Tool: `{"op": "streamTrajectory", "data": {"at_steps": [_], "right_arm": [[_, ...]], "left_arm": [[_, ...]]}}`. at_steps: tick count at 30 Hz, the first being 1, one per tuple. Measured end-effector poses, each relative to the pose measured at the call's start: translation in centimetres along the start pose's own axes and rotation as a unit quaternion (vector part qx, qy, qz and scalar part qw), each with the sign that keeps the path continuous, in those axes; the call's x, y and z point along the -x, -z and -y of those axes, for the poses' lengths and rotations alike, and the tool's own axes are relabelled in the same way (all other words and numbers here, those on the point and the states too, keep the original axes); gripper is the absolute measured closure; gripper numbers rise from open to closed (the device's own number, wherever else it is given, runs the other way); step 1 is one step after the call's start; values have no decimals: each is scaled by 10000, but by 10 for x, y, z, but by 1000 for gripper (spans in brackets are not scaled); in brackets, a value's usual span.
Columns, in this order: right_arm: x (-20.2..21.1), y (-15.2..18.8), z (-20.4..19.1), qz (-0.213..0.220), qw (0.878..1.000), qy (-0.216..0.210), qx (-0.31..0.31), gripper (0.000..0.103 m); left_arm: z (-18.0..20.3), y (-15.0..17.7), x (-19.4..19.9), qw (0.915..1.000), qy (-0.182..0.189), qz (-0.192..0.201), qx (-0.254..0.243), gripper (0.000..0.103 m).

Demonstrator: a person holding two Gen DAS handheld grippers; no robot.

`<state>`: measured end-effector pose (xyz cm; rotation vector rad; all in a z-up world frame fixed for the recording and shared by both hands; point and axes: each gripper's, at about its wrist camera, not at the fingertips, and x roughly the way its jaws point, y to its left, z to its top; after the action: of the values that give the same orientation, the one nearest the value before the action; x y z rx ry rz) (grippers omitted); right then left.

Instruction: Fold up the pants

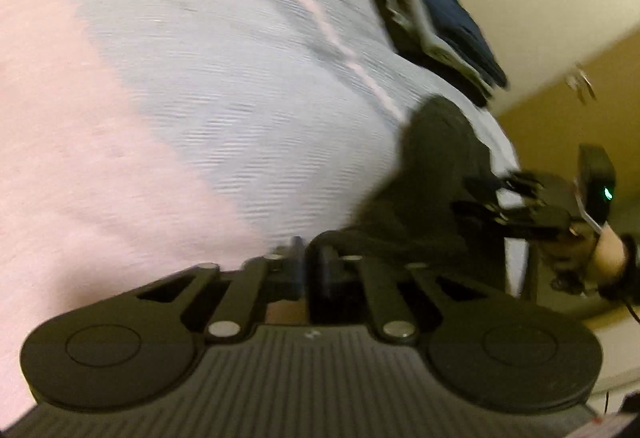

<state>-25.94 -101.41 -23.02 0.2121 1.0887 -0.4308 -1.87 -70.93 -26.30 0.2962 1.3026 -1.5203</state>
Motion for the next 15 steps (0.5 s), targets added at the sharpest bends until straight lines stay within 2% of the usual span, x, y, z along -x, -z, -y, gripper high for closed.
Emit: {"op": "streamTrajectory", "data": {"at_steps": [1,3,5,7,9,10,11,12,15], "right_arm": [[-1,-2,1,-4,10000,-1,-41,51],[-1,-6,-1,-57,9999,51,-97,51],[4,-14,-5,50,9998,15,-184,51],[12,-21,-17,266,9995,-104,-122,51],[21,-27,-37,498,9981,-371,39,51],[24,-29,-48,585,9968,-531,132,51],[25,-31,-58,659,9952,-675,243,51],[25,-32,-69,722,9933,-813,381,51],[13,-37,-92,813,9880,-1099,714,51]], "left_arm": [[-13,1,6,9995,-232,117,192,103],[-32,0,20,9976,-384,295,488,103],[-39,-1,38,9962,-296,461,676,103],[-31,0,49,9963,-57,500,696,103],[-20,5,51,9970,182,356,667,100],[-11,8,50,9973,301,238,631,94],[-5,13,50,9973,438,110,574,80],[0,18,48,9973,523,-3,524,71],[5,36,35,9950,793,-337,506,70]]}}
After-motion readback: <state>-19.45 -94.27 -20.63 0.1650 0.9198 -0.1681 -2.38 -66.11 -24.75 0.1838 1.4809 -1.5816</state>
